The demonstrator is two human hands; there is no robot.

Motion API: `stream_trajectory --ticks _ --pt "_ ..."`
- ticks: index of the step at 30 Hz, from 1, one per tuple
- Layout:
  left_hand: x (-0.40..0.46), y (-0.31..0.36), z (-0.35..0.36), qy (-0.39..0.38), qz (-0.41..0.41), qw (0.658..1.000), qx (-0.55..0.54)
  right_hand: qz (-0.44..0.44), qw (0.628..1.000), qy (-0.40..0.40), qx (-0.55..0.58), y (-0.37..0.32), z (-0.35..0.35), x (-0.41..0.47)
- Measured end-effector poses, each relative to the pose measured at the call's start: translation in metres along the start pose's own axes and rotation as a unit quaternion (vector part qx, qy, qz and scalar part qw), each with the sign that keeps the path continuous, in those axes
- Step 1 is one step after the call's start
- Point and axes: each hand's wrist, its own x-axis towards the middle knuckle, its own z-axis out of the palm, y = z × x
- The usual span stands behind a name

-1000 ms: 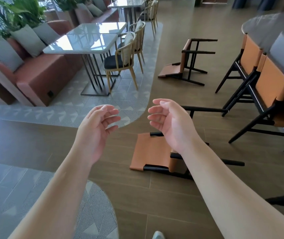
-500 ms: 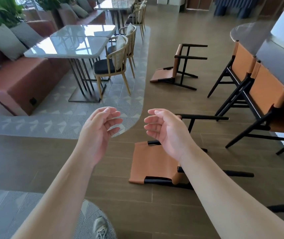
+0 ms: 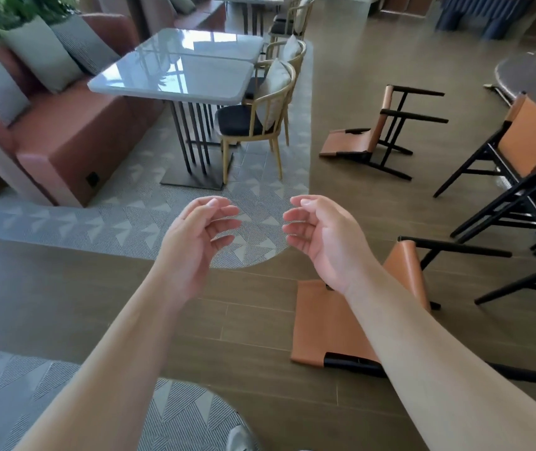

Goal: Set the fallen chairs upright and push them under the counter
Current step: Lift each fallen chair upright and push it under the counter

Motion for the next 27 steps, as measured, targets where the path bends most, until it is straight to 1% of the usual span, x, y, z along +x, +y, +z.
stream_trajectory --ticks 6,12,18,24,27 --pt "0.033 0.019 -0.052 -0.006 -0.004 1.0 -0.005 -0.008 1.0 -0.012 -0.024 0.01 0.053 0.035" --pt "0.078 0.032 -0.071 -0.014 -0.011 1.0 -0.018 -0.026 0.999 -0.019 -0.029 0.004 0.073 0.08" --pt "0.152 0.038 -0.05 -0.05 -0.017 0.998 0.02 -0.037 0.999 0.007 -0.009 -0.002 0.065 0.139" --pt "0.24 0.03 -0.012 -0.083 -0.043 0.994 0.05 -0.039 0.997 0.057 0.035 -0.014 0.033 0.214" --pt "0.28 0.03 0.009 -0.096 -0.057 0.992 0.067 -0.036 0.996 0.077 0.036 -0.024 0.018 0.245"
